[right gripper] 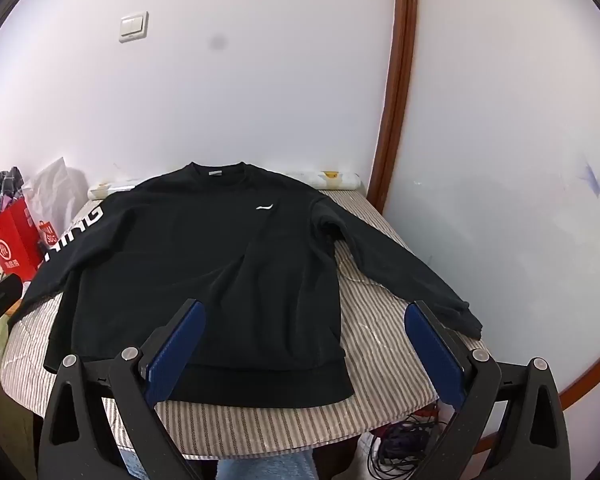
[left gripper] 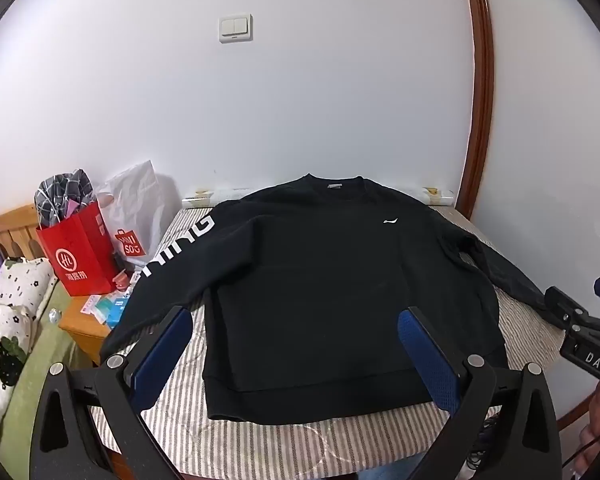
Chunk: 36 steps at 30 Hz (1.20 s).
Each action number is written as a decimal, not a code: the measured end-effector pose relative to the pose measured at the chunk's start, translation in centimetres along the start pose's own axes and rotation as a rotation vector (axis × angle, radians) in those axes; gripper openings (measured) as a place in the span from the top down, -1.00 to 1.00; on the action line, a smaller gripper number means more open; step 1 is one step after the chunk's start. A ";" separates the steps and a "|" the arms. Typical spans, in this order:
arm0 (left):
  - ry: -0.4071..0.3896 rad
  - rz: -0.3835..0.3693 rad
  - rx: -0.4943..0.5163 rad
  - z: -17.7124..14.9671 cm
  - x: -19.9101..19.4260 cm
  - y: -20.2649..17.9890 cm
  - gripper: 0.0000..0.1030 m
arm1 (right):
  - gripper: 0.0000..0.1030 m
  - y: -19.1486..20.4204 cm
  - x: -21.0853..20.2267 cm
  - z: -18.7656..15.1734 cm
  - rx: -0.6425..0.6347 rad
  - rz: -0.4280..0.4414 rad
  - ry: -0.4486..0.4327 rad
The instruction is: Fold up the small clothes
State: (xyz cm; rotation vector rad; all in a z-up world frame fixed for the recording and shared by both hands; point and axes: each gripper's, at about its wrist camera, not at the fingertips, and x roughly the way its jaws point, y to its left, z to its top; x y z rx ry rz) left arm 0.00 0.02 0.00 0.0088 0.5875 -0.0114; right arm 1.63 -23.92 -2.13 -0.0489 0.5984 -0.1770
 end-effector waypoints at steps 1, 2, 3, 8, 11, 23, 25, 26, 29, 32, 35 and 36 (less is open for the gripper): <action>-0.005 -0.009 -0.014 0.0 0.0 0.0 -1.00 | -0.92 0.0 0.0 0.0 0.003 0.003 -0.002; -0.007 -0.010 -0.015 0.0 0.0 0.1 -1.00 | -0.92 -0.1 -0.1 0.0 0.006 0.005 -0.004; -0.012 -0.006 -0.010 0.0 -0.1 0.1 -1.00 | -0.92 -0.2 -0.1 0.0 0.010 0.008 -0.004; -0.030 0.004 -0.004 -0.4 -0.2 -0.1 -1.00 | -0.92 -0.1 -0.2 0.1 0.019 -0.001 0.011; -0.027 -0.002 -0.008 -0.6 0.2 0.0 -1.00 | -0.92 0.1 -0.2 -0.7 0.015 -0.006 0.006; -0.019 0.003 0.001 -0.7 0.2 -0.2 -1.00 | -0.92 -0.5 -0.6 0.0 0.039 0.014 -0.010; -0.022 0.001 0.005 -0.7 0.2 -0.2 -1.00 | -0.92 -0.5 -0.7 0.0 0.042 0.016 -0.013; -0.024 0.002 0.007 -0.7 0.3 -0.2 -1.00 | -0.92 -0.5 -0.7 0.0 0.042 0.013 -0.016; -0.025 0.008 0.007 -0.8 0.4 -0.2 -1.00 | -0.92 -0.6 -0.7 0.1 0.048 0.008 -0.014; -0.025 0.007 0.002 -0.9 0.3 -0.2 -1.00 | -0.92 -0.7 -0.6 0.1 0.051 0.008 -0.014; -0.026 0.008 0.001 -0.8 0.1 -0.2 -1.00 | -0.92 -0.9 -0.8 0.1 0.055 0.004 -0.019; -0.026 0.008 0.001 -0.8 0.1 -0.2 -1.00 | -0.92 -0.9 -0.8 0.1 0.059 0.003 -0.020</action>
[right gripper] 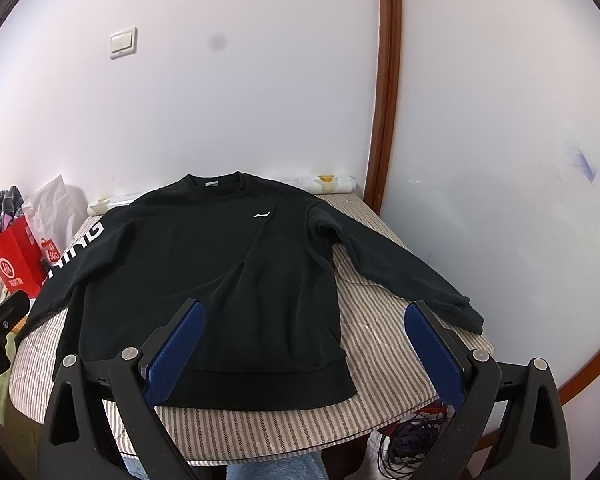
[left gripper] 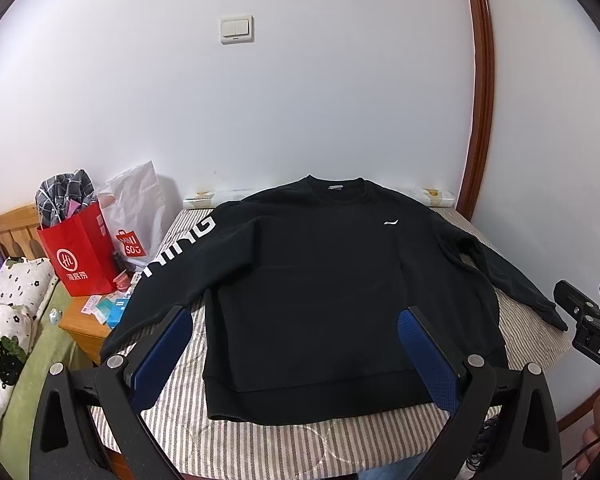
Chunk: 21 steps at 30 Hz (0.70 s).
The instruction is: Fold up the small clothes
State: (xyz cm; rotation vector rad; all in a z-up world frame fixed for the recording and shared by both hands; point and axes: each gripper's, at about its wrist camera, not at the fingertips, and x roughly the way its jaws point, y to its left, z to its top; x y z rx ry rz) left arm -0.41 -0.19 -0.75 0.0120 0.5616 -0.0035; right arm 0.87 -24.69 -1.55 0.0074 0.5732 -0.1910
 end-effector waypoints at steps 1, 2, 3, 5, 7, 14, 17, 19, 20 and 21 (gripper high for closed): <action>0.001 -0.002 0.001 0.0 0.0 0.1 -1.00 | -0.92 0.0 0.0 -0.1 0.002 0.000 -0.002; 0.001 -0.002 -0.001 0.0 0.0 0.0 -1.00 | -0.92 -0.1 0.0 0.0 -0.001 0.002 -0.001; 0.002 -0.002 -0.001 0.0 -0.1 0.0 -1.00 | -0.92 -0.1 -0.1 -0.1 -0.002 0.003 -0.002; 0.001 -0.005 0.002 -0.1 -0.1 0.0 -1.00 | -0.92 -0.1 -0.3 -0.1 -0.004 0.001 -0.008; 0.003 -0.003 0.000 0.0 -0.2 -0.1 -1.00 | -0.92 -0.1 -0.4 0.0 -0.001 0.002 -0.010; 0.004 -0.007 0.001 -0.1 -0.2 -0.2 -1.00 | -0.92 -0.1 -0.1 -0.1 0.002 -0.005 -0.002; 0.006 -0.010 0.001 0.0 -0.3 -0.1 -1.00 | -0.92 -0.1 0.0 -0.2 0.008 -0.002 0.002; 0.007 -0.014 -0.001 -0.1 -0.3 -0.1 -1.00 | -0.92 -0.1 0.1 -0.3 0.006 -0.003 0.001; 0.009 -0.014 0.000 -0.2 -0.3 -0.1 -1.00 | -0.92 -0.1 0.1 -0.4 0.003 -0.004 0.001; 0.010 -0.015 -0.001 -0.1 -0.2 -0.1 -1.00 | -0.92 0.0 0.0 -0.4 0.001 -0.004 -0.001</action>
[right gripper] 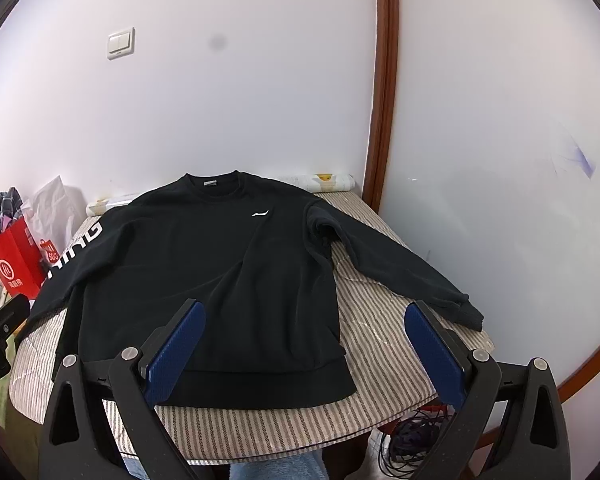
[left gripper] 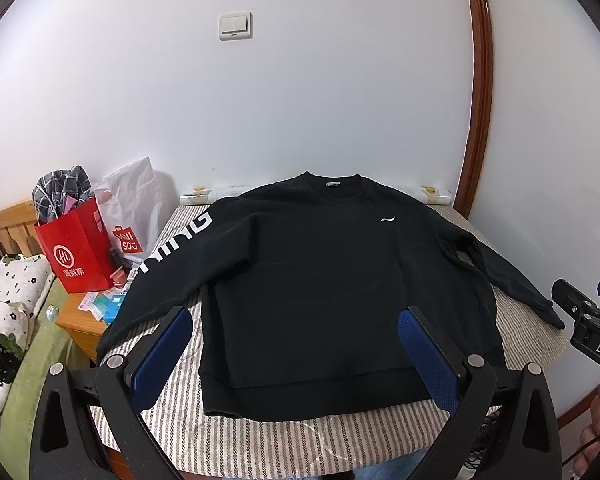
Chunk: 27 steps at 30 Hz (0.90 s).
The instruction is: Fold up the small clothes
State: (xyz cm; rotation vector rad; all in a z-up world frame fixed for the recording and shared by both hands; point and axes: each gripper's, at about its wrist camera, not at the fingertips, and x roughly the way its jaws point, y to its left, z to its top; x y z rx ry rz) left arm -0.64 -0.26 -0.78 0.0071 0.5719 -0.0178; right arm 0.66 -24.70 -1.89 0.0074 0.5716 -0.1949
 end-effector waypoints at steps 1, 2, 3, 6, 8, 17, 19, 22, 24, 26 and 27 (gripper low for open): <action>0.000 0.000 -0.001 0.0 0.0 0.0 -1.00 | -0.92 0.1 -0.1 0.0 -0.002 0.000 -0.003; 0.001 0.000 -0.003 0.0 0.0 0.0 -1.00 | -0.92 0.1 0.0 0.0 -0.001 0.000 -0.003; 0.001 0.000 -0.003 -0.1 0.0 0.0 -1.00 | -0.92 0.1 -0.1 0.0 0.001 -0.001 -0.002; 0.000 0.000 0.000 0.0 0.0 0.0 -1.00 | -0.92 0.1 -0.1 0.0 -0.001 0.000 -0.003; 0.001 -0.001 0.001 0.1 0.0 0.0 -1.00 | -0.92 0.0 -0.2 0.1 0.000 -0.002 -0.005; 0.002 -0.001 -0.002 0.1 0.1 -0.1 -1.00 | -0.92 -0.4 -0.4 -0.1 0.007 -0.003 -0.012; -0.002 0.002 -0.003 -0.2 0.1 -0.3 -1.00 | -0.92 -0.5 -0.4 -0.1 0.011 -0.003 -0.013; -0.004 -0.004 -0.005 -0.4 0.0 -0.4 -1.00 | -0.92 -0.3 -0.4 -0.2 0.006 -0.004 -0.011; -0.005 -0.003 -0.006 -0.5 0.0 -0.5 -1.00 | -0.92 -0.2 -0.4 -0.2 -0.002 -0.012 -0.011; -0.006 -0.003 -0.005 -0.5 -0.1 -0.4 -1.00 | -0.92 0.0 -0.4 -0.2 -0.006 -0.017 -0.013; -0.008 -0.003 -0.005 -0.5 -0.1 -0.4 -1.00 | -0.92 0.1 -0.3 -0.1 -0.004 -0.015 -0.014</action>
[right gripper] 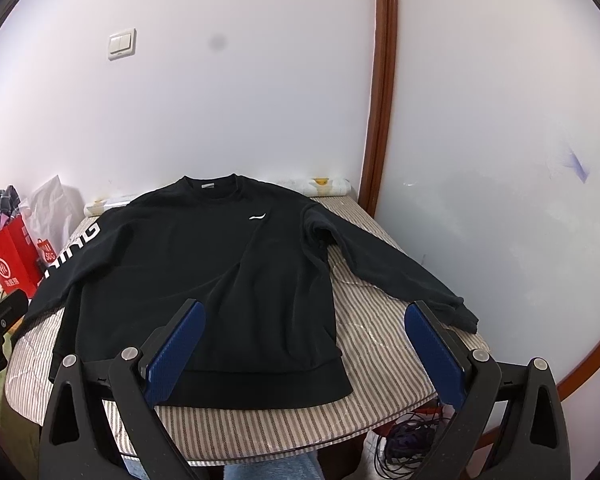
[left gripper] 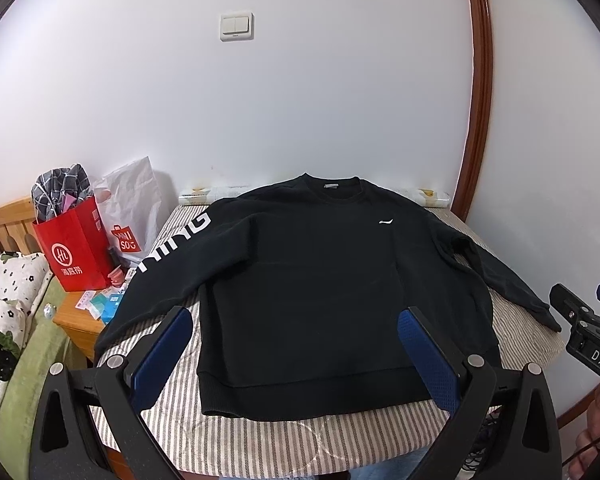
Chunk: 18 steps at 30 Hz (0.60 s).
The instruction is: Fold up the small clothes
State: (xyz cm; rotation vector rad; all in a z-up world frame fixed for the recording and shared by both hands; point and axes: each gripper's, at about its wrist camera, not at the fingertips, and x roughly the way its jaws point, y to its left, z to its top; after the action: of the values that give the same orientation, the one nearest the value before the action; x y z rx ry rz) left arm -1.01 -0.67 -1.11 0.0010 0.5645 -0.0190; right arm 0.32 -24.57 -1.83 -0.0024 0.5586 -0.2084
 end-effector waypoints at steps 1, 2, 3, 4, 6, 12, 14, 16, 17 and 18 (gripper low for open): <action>-0.001 0.000 -0.002 0.0 -0.1 0.1 -1.00 | -0.92 0.0 0.0 -0.1 0.001 0.003 0.001; -0.002 -0.002 -0.005 0.0 -0.2 0.2 -1.00 | -0.92 0.2 0.1 -0.1 -0.001 0.005 0.004; 0.000 -0.002 -0.005 0.0 -0.2 0.2 -1.00 | -0.92 0.3 0.1 -0.1 -0.005 0.005 0.005; 0.002 -0.004 -0.010 0.2 -0.2 0.3 -1.00 | -0.92 0.4 0.1 -0.2 -0.012 0.004 0.005; 0.005 -0.002 -0.013 0.4 -0.1 0.5 -1.00 | -0.92 0.5 0.2 -0.2 -0.017 0.004 0.005; 0.011 -0.003 -0.036 0.9 0.4 1.4 -1.00 | -0.92 0.8 0.7 -0.4 -0.024 0.011 0.014; 0.016 -0.006 -0.041 1.0 0.7 1.7 -1.00 | -0.92 1.0 0.9 -0.3 -0.029 0.012 0.016; 0.022 -0.008 -0.045 1.1 1.2 2.1 -1.00 | -0.92 1.2 1.1 0.0 -0.027 0.011 0.013; 0.024 -0.008 -0.050 1.3 1.5 2.4 -1.00 | -0.92 1.2 1.2 0.0 -0.025 0.012 0.012; 0.024 -0.012 -0.055 1.4 1.8 2.7 -1.00 | -0.92 1.3 1.4 0.2 -0.024 0.014 0.012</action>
State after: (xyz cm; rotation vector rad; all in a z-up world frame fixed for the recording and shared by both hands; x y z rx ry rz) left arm 1.28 1.98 -0.89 -0.0556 0.5886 -0.0154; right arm 1.78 -23.54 -2.49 -0.0202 0.5725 -0.1879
